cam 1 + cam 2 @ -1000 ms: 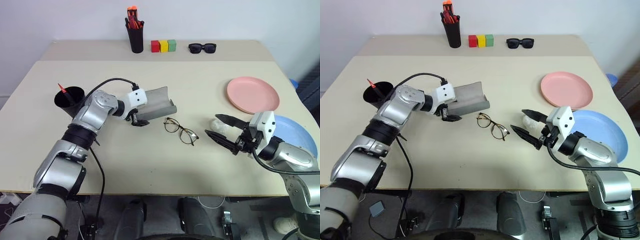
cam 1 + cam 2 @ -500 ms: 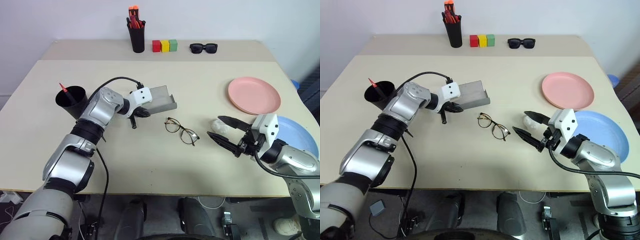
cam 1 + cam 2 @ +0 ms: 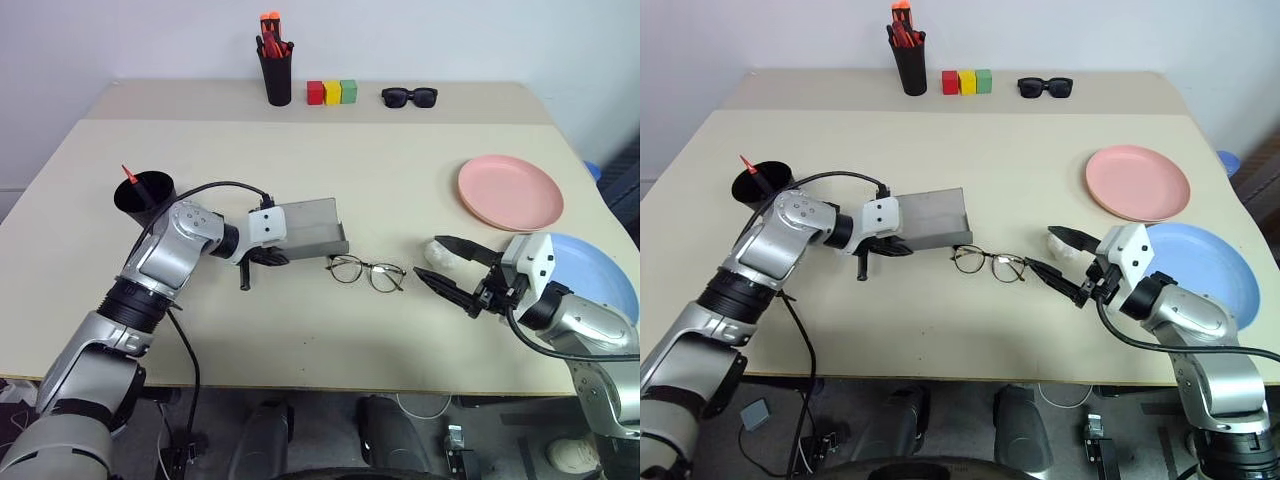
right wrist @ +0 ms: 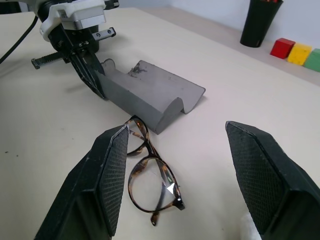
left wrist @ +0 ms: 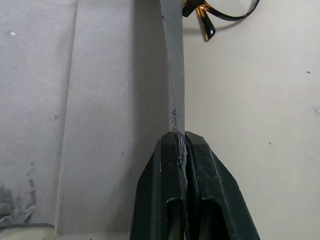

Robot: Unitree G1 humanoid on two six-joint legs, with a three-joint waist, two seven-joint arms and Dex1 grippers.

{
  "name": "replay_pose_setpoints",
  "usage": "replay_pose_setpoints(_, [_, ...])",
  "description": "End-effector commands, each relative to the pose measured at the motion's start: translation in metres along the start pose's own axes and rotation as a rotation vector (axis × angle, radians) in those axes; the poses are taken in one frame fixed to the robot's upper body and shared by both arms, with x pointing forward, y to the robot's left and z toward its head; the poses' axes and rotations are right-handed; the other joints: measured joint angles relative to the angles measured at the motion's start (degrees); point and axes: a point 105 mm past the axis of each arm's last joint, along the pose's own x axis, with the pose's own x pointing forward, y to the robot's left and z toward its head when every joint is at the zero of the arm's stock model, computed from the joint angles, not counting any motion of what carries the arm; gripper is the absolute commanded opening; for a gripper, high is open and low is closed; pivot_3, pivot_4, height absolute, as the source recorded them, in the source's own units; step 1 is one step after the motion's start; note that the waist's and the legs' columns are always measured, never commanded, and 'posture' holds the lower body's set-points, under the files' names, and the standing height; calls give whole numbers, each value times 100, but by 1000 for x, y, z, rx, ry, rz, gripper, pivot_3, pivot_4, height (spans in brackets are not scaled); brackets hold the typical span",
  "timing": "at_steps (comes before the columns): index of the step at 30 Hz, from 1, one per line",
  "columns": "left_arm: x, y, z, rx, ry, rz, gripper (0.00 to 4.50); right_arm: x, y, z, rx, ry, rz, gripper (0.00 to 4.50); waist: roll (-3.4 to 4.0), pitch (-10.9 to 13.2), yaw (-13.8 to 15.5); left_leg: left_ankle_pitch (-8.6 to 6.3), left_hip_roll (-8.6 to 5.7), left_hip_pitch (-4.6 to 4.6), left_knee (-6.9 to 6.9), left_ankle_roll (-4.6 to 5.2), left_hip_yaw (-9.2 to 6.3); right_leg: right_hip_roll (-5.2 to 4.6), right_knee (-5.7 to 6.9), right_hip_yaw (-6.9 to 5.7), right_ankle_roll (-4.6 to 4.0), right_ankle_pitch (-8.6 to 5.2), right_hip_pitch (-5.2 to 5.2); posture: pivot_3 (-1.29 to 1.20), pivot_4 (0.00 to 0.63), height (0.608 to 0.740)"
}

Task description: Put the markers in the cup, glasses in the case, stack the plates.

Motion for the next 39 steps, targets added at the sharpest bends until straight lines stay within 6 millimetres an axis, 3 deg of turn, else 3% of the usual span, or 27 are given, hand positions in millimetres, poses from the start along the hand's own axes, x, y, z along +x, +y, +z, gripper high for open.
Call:
replay_pose_setpoints(1, [-2,1,0,30,10,18,43,3,-1,11,-33,-28,11,3142,0,0,1,0,0,0,0,0,0,0,0,0,0,0,0,0,150,740])
replay_pose_setpoints(17, [6,10,-1,186,27,-7,43,9,3,23,-32,-20,28,3142,0,0,8,0,0,0,2,0,0,0,0,0,0,0,1,0,150,740])
replay_pose_setpoints(25, [18,-4,11,258,-1,-70,43,6,2,25,-35,-16,18,3142,0,-1,27,-1,-1,0,7,1,0,-1,-1,0,0,0,5,0,150,740])
replay_pose_setpoints(31, [22,-13,16,249,-20,-90,43,1,1,15,-25,-11,16,3142,0,-1,14,-1,-1,0,6,2,0,0,0,-1,0,0,4,0,150,740])
replay_pose_setpoints(39, [17,-5,10,161,3,-28,43,0,1,9,-26,-11,22,3142,0,-1,10,-1,-1,1,8,2,0,0,1,0,0,0,5,0,150,740])
